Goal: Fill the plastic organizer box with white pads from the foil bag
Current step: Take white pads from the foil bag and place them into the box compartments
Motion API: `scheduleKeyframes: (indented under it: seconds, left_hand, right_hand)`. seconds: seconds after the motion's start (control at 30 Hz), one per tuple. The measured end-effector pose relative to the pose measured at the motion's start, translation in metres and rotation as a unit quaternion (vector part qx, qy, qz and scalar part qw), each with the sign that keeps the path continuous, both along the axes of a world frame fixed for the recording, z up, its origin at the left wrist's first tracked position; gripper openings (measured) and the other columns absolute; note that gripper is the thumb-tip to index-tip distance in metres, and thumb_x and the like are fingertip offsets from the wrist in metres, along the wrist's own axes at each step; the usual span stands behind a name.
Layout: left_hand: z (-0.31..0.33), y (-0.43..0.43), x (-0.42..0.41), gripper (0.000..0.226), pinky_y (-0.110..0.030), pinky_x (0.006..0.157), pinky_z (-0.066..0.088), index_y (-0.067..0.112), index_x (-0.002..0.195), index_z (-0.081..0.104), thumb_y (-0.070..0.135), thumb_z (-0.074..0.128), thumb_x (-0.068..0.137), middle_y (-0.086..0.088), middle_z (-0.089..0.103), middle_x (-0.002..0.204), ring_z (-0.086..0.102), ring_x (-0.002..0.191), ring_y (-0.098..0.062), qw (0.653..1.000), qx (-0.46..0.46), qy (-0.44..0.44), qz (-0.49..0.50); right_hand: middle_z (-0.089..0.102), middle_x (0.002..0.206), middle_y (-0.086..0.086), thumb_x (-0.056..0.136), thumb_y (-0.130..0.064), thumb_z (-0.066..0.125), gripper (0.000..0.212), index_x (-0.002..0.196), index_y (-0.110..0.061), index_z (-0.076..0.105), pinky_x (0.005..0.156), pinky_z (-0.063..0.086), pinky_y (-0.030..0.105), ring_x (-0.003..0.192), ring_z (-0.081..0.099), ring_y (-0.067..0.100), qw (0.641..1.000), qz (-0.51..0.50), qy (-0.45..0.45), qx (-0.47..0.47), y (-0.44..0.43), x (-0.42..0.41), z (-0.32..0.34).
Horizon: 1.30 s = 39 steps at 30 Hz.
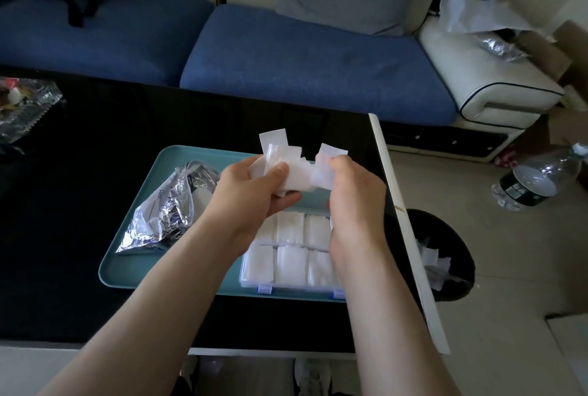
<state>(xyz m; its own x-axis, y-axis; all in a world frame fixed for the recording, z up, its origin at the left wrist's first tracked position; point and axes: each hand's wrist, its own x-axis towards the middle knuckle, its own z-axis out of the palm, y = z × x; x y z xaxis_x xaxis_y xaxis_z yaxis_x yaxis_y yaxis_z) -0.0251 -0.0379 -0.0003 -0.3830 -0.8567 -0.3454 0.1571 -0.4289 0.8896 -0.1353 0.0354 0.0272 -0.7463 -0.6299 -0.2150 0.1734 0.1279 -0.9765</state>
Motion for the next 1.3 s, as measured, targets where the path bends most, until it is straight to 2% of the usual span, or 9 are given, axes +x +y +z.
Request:
scheduleKeyframes:
  seconds: [0.07,0.17,0.27,0.47,0.6,0.77,0.93,1.07,1.3]
  left_hand:
    - [0.001,0.0,-0.002,0.024,-0.038,0.09,0.064,0.0,0.127,0.064,0.01,0.062,0.105,-0.018,0.071,0.124,0.076,0.106,-0.028,1.0,0.009,0.008,-0.004]
    - [0.002,-0.002,-0.003,0.027,-0.04,0.091,0.064,-0.001,0.132,0.061,0.009,0.059,0.107,-0.02,0.068,0.127,0.075,0.109,-0.03,0.999,0.038,0.037,0.01]
    - [0.002,-0.003,-0.003,0.025,-0.042,0.093,0.063,0.0,0.131,0.061,0.008,0.057,0.107,-0.019,0.068,0.127,0.074,0.111,-0.03,0.997,0.051,0.049,0.025]
    - [0.004,-0.003,-0.002,0.021,-0.042,0.09,0.064,0.002,0.119,0.068,0.008,0.05,0.109,-0.021,0.075,0.108,0.077,0.097,-0.031,0.998,0.041,0.053,-0.001]
    - [0.007,-0.002,-0.003,0.024,-0.043,0.084,0.064,0.006,0.109,0.073,0.008,0.048,0.109,-0.018,0.079,0.095,0.076,0.09,-0.034,0.998,0.039,0.054,-0.012]
    - [0.009,0.0,-0.003,0.025,-0.04,0.085,0.064,0.006,0.117,0.07,0.022,0.053,0.111,-0.016,0.079,0.106,0.078,0.101,-0.031,0.998,0.019,0.037,-0.048]
    - [0.008,-0.001,-0.002,0.027,-0.043,0.09,0.064,0.009,0.125,0.068,0.027,0.058,0.108,-0.017,0.07,0.123,0.076,0.108,-0.032,0.999,0.012,0.007,-0.044]
    - [0.008,-0.002,-0.001,0.025,-0.045,0.091,0.064,0.007,0.125,0.068,0.024,0.059,0.107,-0.019,0.069,0.124,0.075,0.11,-0.034,0.999,0.026,0.007,-0.044]
    - [0.009,-0.006,0.002,0.018,-0.047,0.09,0.064,0.007,0.116,0.07,0.018,0.058,0.108,-0.019,0.071,0.12,0.075,0.108,-0.034,0.999,0.032,0.006,-0.02]
  right_hand:
    - [0.051,0.064,0.0,0.094,-0.009,0.059,0.027,0.067,-0.006,0.058,0.055,0.037,0.023,0.062,0.045,0.015,1.0,0.009,0.021,0.003,0.0,-0.006,0.003]
    - [0.067,0.069,-0.009,0.092,-0.008,0.065,0.023,0.075,-0.019,0.076,0.06,0.047,0.02,0.071,0.06,0.011,0.999,0.014,0.045,0.004,0.002,-0.01,0.006]
    - [0.078,0.081,-0.001,0.089,-0.008,0.07,0.019,0.086,-0.023,0.08,0.065,0.057,0.025,0.082,0.073,0.015,0.999,0.022,0.027,0.022,0.005,-0.012,0.006]
    - [0.08,0.077,0.007,0.09,-0.002,0.069,0.014,0.092,-0.011,0.08,0.074,0.066,0.032,0.075,0.08,0.018,0.991,0.112,0.04,0.054,0.006,-0.008,0.006]
    - [0.08,0.081,0.003,0.085,-0.004,0.076,0.022,0.101,-0.02,0.076,0.071,0.067,0.033,0.071,0.078,0.014,0.985,0.095,0.118,0.082,0.003,-0.007,-0.003]
    - [0.073,0.112,-0.001,0.084,-0.018,0.085,0.051,0.13,-0.026,0.066,0.073,0.066,0.028,0.094,0.074,0.015,0.962,0.091,0.236,0.099,-0.001,-0.008,-0.013]
    - [0.071,0.102,-0.01,0.084,-0.018,0.087,0.033,0.116,-0.021,0.077,0.065,0.044,-0.002,0.09,0.062,-0.005,0.942,0.092,0.31,0.083,0.005,-0.011,-0.01]
    - [0.066,0.09,-0.022,0.083,-0.015,0.088,0.028,0.109,-0.023,0.079,0.063,0.043,-0.001,0.082,0.062,-0.011,0.94,0.099,0.321,0.059,0.006,-0.014,-0.01]
    - [0.076,0.091,-0.013,0.093,-0.005,0.067,0.027,0.102,-0.028,0.079,0.06,0.046,0.007,0.08,0.068,-0.002,0.949,0.126,0.289,0.023,0.008,-0.027,-0.006]
